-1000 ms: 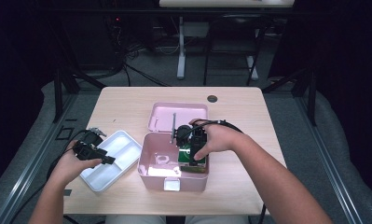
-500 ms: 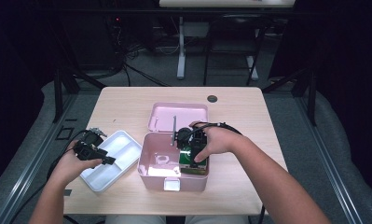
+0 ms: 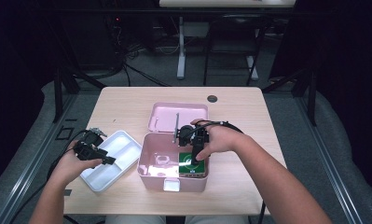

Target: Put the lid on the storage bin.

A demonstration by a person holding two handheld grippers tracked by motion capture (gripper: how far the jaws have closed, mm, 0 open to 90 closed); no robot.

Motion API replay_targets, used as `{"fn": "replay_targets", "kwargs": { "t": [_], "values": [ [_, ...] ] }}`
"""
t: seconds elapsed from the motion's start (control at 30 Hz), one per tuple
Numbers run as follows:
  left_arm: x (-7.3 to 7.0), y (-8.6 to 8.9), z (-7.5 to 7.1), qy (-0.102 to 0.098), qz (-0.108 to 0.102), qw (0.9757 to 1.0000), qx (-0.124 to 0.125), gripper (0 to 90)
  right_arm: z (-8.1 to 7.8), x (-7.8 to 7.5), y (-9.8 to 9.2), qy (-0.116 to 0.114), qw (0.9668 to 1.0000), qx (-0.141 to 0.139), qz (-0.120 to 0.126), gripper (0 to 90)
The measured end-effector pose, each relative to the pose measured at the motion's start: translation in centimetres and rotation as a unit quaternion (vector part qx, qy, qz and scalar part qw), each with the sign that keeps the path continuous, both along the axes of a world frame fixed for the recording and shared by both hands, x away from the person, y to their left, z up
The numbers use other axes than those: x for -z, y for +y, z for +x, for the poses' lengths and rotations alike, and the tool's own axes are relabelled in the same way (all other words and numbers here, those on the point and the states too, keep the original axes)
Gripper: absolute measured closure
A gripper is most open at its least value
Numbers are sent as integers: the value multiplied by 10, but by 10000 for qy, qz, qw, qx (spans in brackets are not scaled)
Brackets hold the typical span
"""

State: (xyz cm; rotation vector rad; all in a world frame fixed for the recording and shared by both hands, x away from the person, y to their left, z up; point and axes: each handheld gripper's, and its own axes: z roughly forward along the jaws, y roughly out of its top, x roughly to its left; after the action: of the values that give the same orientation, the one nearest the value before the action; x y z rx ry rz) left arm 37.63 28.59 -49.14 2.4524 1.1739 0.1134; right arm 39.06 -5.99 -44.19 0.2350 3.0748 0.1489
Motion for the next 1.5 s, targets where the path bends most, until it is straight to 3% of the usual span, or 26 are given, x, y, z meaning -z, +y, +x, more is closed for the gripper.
{"fn": "replay_targets", "kwargs": {
  "t": [0.37, 0.53, 0.73, 1.03, 1.2, 1.27, 1.4, 1.5],
  "values": [
    [0, 0, 0, 23, 3, 10000, -2, 467, -3, -13, -13, -115, 9997, 128, 165, 246],
    [0, 0, 0, 20, -17, 10000, -28, 468, -8, -22, -15, -297, 9993, 207, 63, 287],
    [-2, 2, 0, -5, -19, 10000, -23, 468, -15, -39, -26, -512, 9970, 570, 96, 331],
    [-2, 3, 1, 21, 34, 10000, -31, 482, -19, -45, -48, -804, 9924, 926, 43, 395],
    [0, 1, 3, 77, 11, 10000, -20, 490, -19, -41, -64, -586, 9917, 1131, 148, 512],
    [0, 0, 4, -11, 0, 10000, 8, 490, -19, -38, -70, -564, 9910, 1208, 150, 523],
    [1, -1, 5, 7, 20, 10000, 12, 490, -20, -34, -81, -529, 9893, 1346, 216, 539],
    [2, 0, 7, 139, 22, 9999, -84, 490, -22, -32, -87, -505, 9887, 1391, 238, 509]
  ]
}}
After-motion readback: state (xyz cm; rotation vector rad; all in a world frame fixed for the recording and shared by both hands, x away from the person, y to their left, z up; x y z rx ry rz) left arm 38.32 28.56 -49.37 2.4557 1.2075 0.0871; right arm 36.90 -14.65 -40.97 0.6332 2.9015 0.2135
